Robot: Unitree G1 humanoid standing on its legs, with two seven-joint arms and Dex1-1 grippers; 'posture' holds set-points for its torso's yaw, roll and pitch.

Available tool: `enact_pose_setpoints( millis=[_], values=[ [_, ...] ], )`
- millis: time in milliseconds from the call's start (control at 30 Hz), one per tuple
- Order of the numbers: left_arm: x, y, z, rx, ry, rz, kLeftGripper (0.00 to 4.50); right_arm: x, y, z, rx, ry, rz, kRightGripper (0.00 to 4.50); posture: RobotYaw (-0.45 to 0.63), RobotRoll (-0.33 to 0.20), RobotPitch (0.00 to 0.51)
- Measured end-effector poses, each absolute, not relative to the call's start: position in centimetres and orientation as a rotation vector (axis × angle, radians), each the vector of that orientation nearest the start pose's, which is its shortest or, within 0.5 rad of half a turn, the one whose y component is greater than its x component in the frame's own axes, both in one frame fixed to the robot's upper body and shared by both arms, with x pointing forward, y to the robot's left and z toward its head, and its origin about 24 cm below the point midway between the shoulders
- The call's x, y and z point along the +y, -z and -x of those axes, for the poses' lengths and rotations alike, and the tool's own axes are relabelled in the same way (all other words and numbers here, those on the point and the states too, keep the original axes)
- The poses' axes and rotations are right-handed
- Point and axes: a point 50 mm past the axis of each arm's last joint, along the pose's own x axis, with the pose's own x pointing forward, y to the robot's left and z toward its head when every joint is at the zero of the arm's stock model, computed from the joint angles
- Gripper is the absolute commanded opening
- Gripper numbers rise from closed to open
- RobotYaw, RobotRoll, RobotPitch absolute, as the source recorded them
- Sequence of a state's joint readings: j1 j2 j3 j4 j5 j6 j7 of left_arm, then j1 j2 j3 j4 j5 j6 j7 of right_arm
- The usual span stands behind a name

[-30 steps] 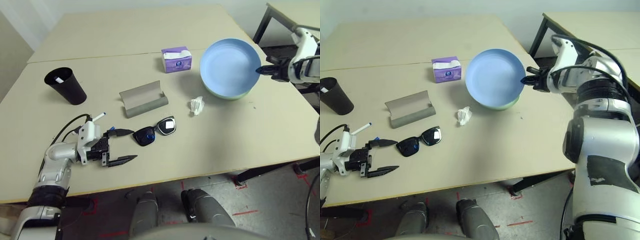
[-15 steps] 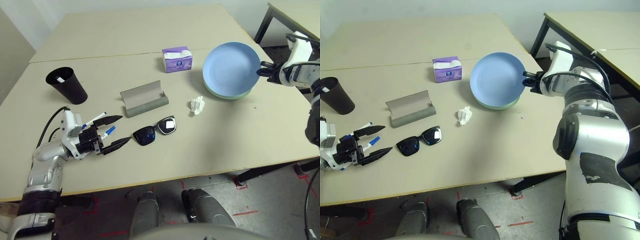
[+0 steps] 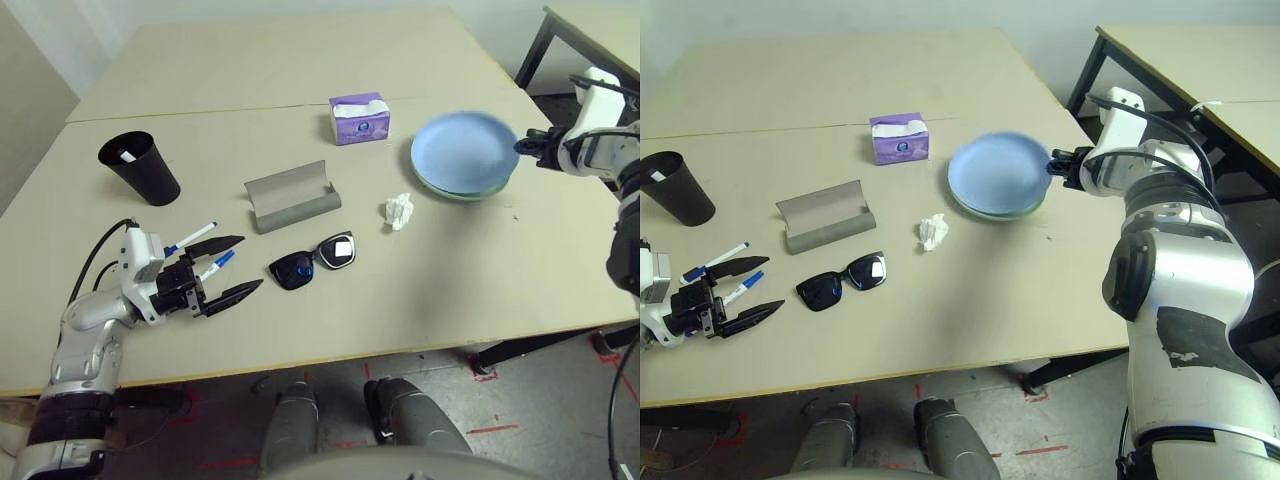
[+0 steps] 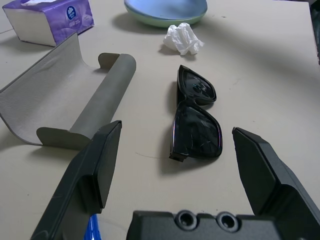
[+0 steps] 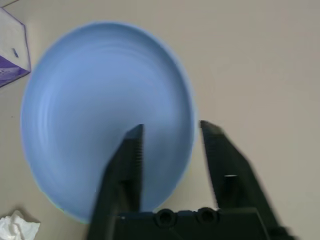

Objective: Organize and tidy the items on the table.

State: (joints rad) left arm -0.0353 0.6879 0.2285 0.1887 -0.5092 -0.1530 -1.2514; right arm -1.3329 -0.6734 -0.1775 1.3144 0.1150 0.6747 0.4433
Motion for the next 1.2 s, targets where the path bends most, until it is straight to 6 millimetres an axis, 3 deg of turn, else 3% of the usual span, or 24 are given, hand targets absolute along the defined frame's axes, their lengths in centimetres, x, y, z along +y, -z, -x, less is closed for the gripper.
enact_pose_setpoints(
  millis=[133, 300, 433, 500, 567, 600, 733, 833, 1000, 1200],
  values=[
    [28.1, -10.2, -23.0, -0.035, 0.973, -0.244, 4.5, -29.7, -21.0, -38.5, 0.501, -0.014, -0.158, 4.46, 0.0, 0.0, 0.157],
    [27.8, -10.7, -23.6, -0.058, 0.981, -0.253, 4.5, -30.6, -21.8, -38.0, 0.511, -0.084, -0.075, 4.46, -0.01, 0.0, 0.163],
    [27.8, -11.1, -23.9, -0.072, 0.975, -0.255, 4.5, -31.1, -25.2, -37.2, 0.423, -0.271, 0.111, 4.46, -0.03, 0.0, 0.175],
    [27.9, -11.1, -23.9, -0.074, 0.97, -0.251, 4.5, -31.7, -26.2, -35.7, 0.37, -0.357, 0.207, 4.46, -0.03, 0.0, 0.177],
    [28.2, -10.6, -23.4, -0.05, 0.965, -0.238, 4.5, -31.7, -25.1, -33.5, 0.37, -0.423, 0.282, 4.46, -0.04, 0.0, 0.179],
    [28.3, -10.2, -23.0, -0.032, 0.966, -0.23, 4.5, -31.3, -23.5, -32.0, 0.389, -0.463, 0.31, 4.46, -0.04, 0.0, 0.179],
    [28.4, -9.5, -22.2, 0.01, 0.992, -0.224, 4.5, -28.2, -17.3, -27.3, 0.448, -0.631, 0.307, 4.46, -0.04, 0.0, 0.177],
    [28.2, -9.8, -22.2, 0.001, 1.003, -0.235, 4.5, -26.4, -14.7, -24.7, 0.41, -0.684, 0.313, 4.46, -0.04, 0.0, 0.173],
    [28.3, -10.0, -22.2, 0.006, 1.009, -0.246, 4.5, -24.7, -12.8, -23.9, 0.318, -0.696, 0.341, 4.46, -0.04, 0.0, 0.162],
    [28.3, -10.3, -22.4, 0.0, 1.015, -0.259, 4.5, -22.1, -11.5, -25.9, 0.227, -0.723, 0.33, 4.46, -0.03, 0.0, 0.152]
  ],
)
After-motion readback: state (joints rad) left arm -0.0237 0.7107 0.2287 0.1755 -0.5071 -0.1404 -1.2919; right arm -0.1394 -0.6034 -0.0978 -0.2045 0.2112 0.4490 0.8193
